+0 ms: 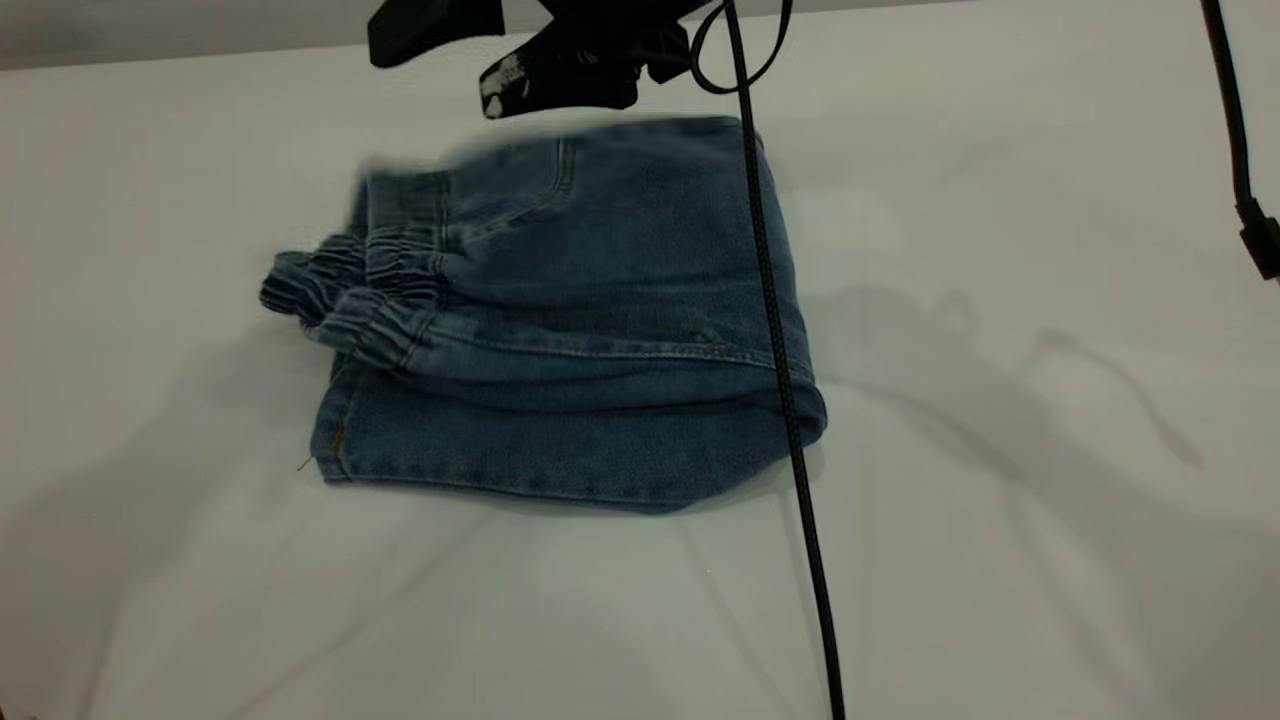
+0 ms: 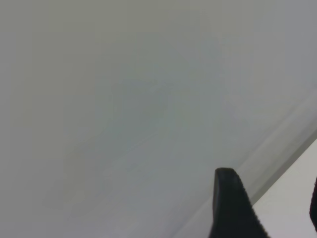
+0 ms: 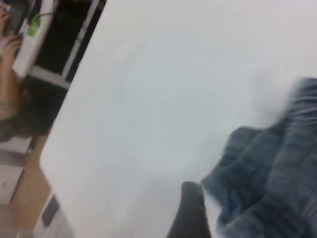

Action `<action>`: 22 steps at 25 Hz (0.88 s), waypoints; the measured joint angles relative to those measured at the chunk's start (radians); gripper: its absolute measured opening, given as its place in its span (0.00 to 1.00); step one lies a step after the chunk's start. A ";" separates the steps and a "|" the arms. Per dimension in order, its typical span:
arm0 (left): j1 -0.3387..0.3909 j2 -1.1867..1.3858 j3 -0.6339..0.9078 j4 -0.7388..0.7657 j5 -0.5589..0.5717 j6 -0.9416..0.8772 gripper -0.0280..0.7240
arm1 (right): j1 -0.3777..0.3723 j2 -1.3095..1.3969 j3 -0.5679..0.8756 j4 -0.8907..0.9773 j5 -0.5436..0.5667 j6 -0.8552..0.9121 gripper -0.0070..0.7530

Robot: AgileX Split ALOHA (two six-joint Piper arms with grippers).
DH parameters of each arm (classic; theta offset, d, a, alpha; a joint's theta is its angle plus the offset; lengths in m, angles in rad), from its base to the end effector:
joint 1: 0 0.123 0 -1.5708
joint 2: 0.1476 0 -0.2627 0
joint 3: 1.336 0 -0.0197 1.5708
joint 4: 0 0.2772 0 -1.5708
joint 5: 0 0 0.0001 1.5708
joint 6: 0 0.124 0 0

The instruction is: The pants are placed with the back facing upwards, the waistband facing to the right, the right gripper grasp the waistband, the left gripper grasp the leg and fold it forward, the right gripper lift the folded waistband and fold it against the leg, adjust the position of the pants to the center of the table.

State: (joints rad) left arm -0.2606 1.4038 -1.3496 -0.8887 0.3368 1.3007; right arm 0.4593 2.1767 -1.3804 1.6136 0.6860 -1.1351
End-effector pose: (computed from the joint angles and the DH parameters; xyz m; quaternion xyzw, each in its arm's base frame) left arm 0.3677 -0.1311 0.3925 0.3395 0.6879 -0.0422 0.6401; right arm 0.3936 0.2823 0.0892 -0.1322 0.8510 0.4560 0.2246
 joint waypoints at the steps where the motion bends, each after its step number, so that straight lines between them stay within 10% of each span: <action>1: 0.000 0.000 0.000 0.000 0.000 0.000 0.52 | 0.000 0.001 0.000 -0.016 0.005 0.006 0.68; 13: 0.000 0.000 0.000 0.000 0.003 0.000 0.52 | 0.109 0.001 -0.047 -0.299 -0.159 0.427 0.68; 22: 0.000 -0.012 0.000 -0.003 0.013 0.000 0.52 | 0.190 0.002 -0.189 -0.937 -0.152 1.027 0.61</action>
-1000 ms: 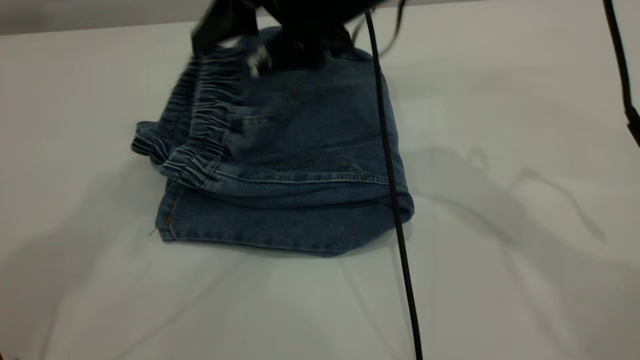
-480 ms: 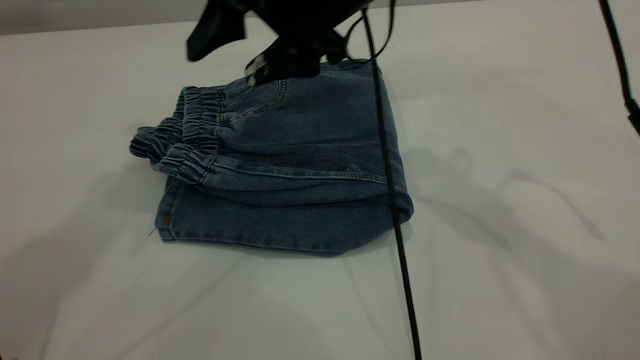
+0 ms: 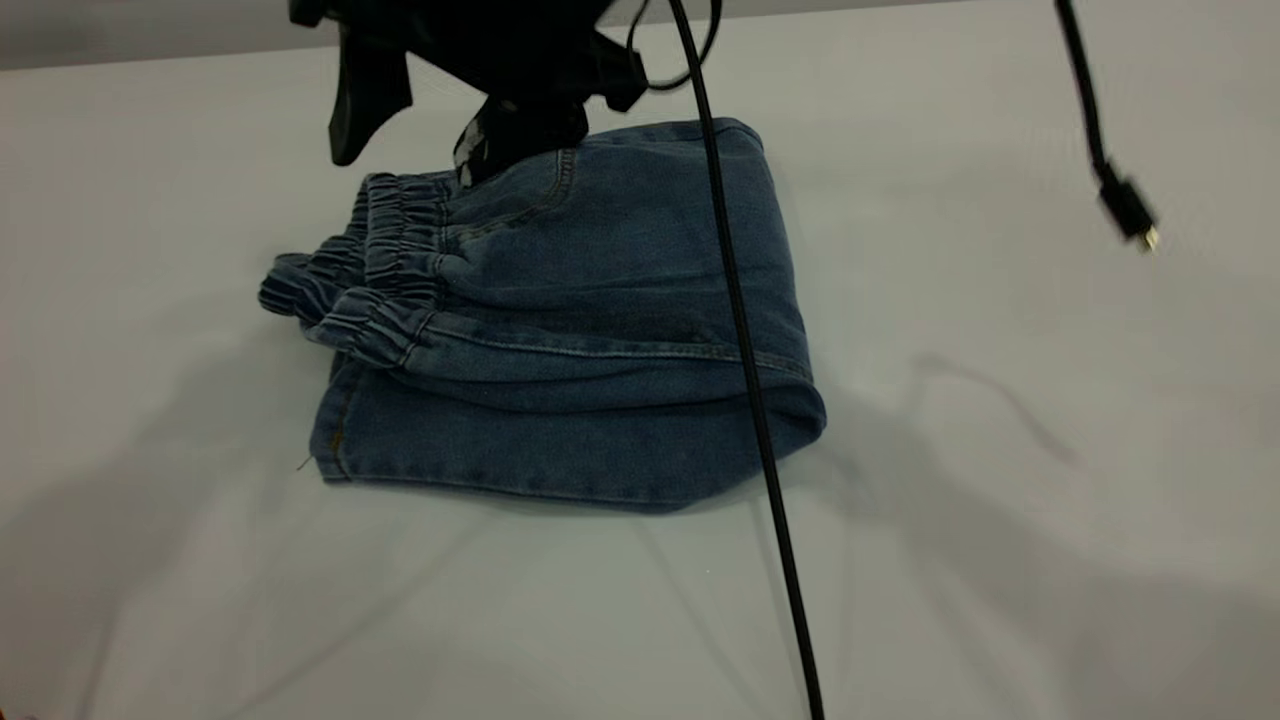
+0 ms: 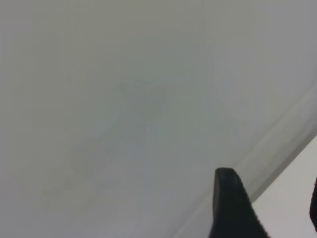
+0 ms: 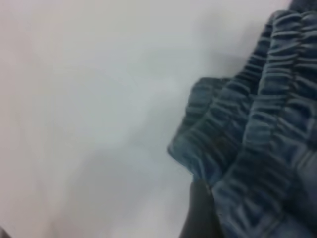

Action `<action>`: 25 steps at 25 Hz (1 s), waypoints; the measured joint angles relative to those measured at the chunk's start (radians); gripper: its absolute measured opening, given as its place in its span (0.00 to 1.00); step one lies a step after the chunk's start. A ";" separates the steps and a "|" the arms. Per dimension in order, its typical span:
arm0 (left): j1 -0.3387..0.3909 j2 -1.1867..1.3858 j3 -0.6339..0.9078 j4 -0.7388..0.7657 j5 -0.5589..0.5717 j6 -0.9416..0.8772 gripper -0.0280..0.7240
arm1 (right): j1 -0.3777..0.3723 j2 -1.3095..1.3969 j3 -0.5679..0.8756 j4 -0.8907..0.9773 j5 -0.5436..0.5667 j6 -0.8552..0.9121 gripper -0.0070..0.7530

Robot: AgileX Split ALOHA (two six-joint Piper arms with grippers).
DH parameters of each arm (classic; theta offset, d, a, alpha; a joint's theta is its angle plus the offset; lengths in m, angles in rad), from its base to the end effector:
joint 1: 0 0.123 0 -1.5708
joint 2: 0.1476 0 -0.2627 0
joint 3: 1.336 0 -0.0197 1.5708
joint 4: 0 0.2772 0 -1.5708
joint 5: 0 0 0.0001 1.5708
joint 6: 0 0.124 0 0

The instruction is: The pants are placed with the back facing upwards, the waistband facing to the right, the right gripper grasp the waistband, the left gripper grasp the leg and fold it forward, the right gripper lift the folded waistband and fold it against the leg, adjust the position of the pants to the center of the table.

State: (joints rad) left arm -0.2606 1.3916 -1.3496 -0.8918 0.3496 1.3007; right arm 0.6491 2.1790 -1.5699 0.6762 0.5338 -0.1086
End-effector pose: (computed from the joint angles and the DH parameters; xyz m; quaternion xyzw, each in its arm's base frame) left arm 0.3637 -0.1313 0.3963 0.3419 0.6851 -0.0461 0.6416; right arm 0.3730 0.3327 0.0971 -0.1208 0.9338 0.2915 0.1686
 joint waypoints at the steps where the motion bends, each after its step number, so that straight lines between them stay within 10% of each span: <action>1: 0.000 -0.005 0.000 0.000 0.000 -0.001 0.52 | 0.013 0.000 -0.020 -0.088 0.054 0.061 0.61; 11: -0.001 -0.087 0.001 -0.001 0.000 -0.001 0.51 | 0.028 0.036 -0.082 -0.592 0.120 0.610 0.61; 25: -0.003 -0.177 0.001 -0.001 0.005 -0.034 0.51 | 0.028 0.202 -0.084 -0.446 0.128 0.916 0.57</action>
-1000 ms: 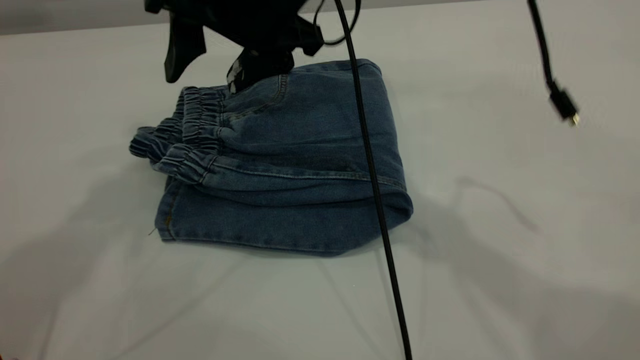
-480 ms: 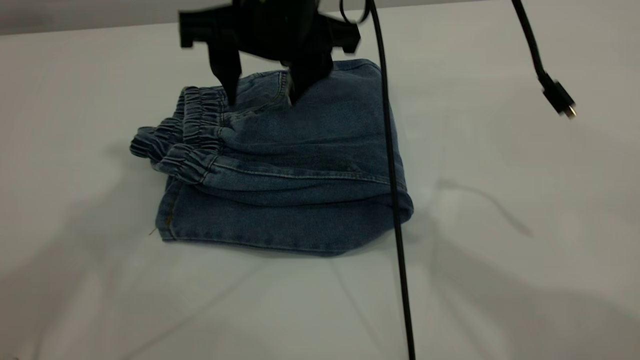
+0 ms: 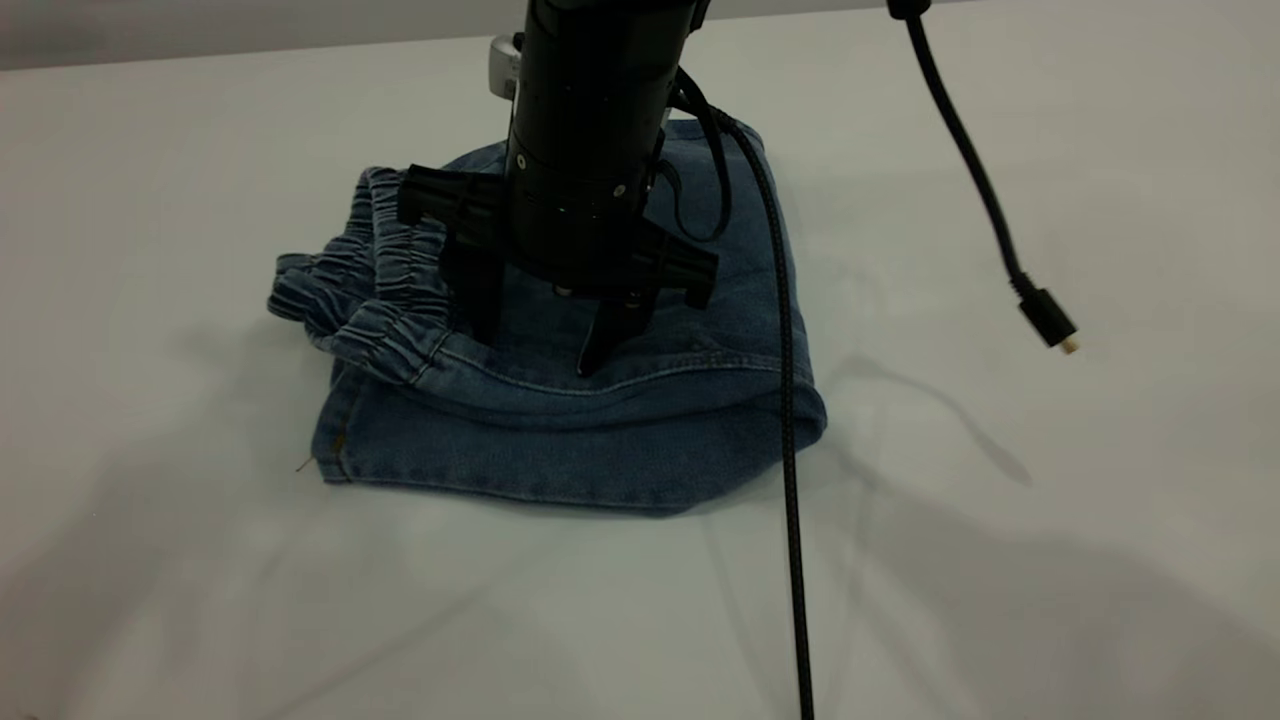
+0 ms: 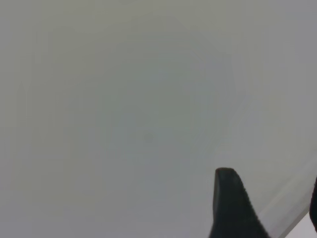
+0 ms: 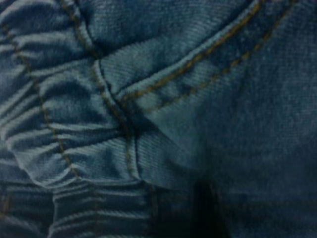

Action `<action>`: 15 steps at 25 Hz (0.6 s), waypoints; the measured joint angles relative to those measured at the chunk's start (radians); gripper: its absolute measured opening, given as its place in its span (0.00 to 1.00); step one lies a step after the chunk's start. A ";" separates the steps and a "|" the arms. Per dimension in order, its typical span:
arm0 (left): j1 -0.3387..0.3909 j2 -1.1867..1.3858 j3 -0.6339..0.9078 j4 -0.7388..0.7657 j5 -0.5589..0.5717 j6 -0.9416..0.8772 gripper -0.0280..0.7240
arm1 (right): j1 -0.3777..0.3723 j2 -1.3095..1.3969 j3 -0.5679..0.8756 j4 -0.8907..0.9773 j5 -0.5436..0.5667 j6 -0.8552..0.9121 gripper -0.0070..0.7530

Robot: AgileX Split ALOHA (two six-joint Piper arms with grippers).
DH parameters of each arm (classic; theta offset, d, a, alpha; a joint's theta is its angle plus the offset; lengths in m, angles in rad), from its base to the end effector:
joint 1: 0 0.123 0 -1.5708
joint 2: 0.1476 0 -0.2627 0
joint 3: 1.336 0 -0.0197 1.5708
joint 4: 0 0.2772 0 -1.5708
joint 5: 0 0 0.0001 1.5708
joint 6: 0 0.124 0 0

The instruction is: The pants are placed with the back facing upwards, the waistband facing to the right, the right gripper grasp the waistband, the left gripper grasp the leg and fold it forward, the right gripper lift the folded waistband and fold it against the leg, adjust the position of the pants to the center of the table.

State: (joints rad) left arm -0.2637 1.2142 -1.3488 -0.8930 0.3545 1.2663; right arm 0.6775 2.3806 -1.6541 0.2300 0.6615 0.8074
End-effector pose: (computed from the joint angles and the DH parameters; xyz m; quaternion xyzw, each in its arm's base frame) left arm 0.3107 -0.1187 0.4594 0.3214 0.6322 -0.0473 0.7034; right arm 0.3656 0.3164 0.0067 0.1440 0.9771 0.1508 0.0431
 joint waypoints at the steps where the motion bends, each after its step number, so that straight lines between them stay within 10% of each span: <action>1: 0.000 -0.001 0.000 0.001 0.000 0.000 0.51 | 0.000 0.002 0.000 -0.002 0.013 -0.001 0.57; 15: 0.000 -0.003 0.001 0.003 -0.001 0.000 0.51 | 0.000 0.000 0.000 -0.151 0.206 -0.114 0.57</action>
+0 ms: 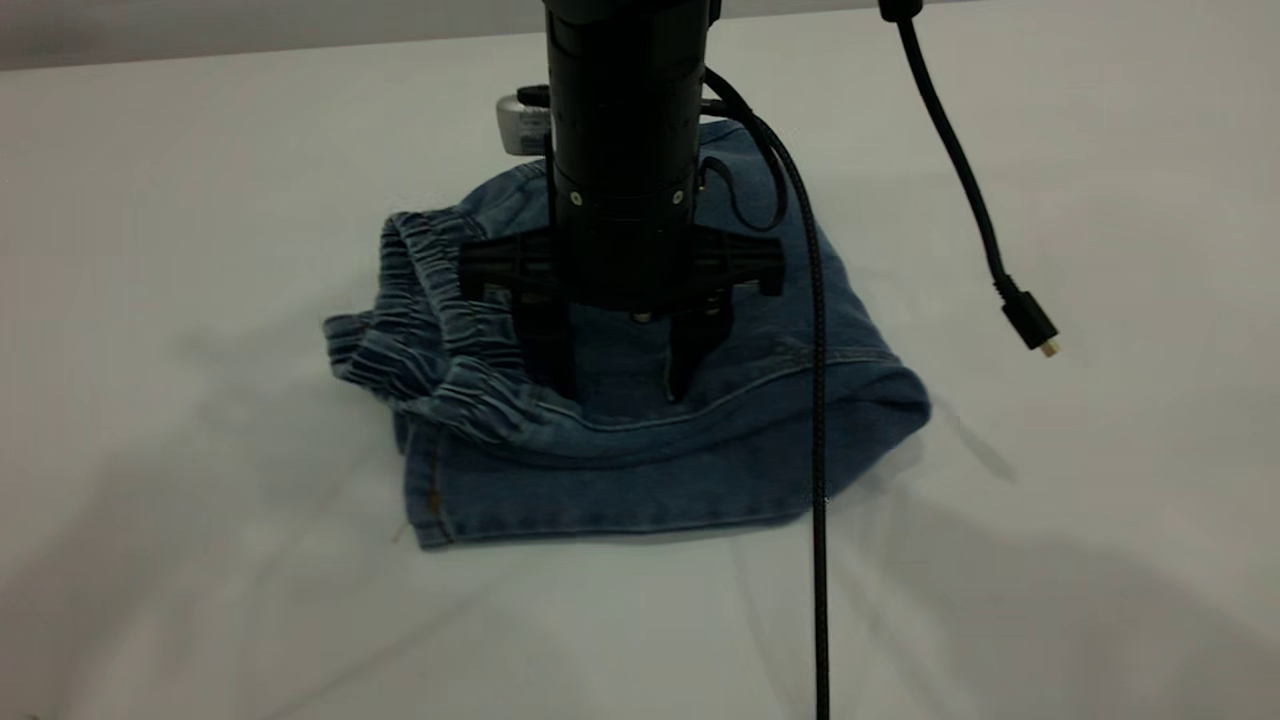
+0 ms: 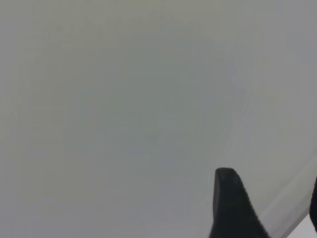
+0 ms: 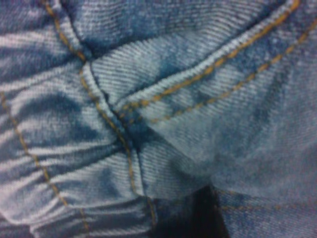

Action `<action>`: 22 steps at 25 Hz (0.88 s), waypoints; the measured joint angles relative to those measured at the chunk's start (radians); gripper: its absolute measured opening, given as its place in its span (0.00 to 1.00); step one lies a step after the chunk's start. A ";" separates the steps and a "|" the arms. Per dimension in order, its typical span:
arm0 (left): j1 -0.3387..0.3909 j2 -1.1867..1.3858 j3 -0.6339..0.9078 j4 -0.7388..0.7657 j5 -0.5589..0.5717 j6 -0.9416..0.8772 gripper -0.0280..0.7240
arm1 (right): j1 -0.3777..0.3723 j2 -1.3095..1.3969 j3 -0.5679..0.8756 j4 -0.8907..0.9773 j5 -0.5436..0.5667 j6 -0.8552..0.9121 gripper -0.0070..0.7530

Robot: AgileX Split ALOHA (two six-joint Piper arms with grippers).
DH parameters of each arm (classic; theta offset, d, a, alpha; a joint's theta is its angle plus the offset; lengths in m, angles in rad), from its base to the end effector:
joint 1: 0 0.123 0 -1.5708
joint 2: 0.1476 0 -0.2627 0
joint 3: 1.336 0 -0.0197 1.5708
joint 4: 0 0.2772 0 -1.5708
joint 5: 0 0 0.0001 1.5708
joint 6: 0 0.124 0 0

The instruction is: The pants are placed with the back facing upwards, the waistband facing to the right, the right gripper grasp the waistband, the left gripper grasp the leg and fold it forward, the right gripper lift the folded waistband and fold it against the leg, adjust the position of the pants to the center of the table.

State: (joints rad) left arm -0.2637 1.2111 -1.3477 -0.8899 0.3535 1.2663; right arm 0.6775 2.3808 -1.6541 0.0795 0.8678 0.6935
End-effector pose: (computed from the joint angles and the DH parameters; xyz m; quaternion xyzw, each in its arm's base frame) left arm 0.3099 -0.1183 0.4599 0.3218 0.6314 -0.0456 0.7041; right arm 0.3513 0.2923 0.0010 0.0327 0.9985 0.0442 0.0049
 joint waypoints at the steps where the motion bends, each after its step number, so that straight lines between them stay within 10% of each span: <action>1: 0.000 0.000 0.000 0.000 0.000 0.000 0.51 | 0.000 0.000 0.000 0.000 0.005 0.000 0.57; 22: 0.000 -0.041 0.032 -0.002 -0.059 0.019 0.51 | 0.001 -0.203 0.002 0.067 -0.103 -0.027 0.54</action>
State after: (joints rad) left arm -0.2637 1.1703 -1.3153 -0.8918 0.2945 1.2850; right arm 0.6784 2.1779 -1.6522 0.1461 0.7647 0.6667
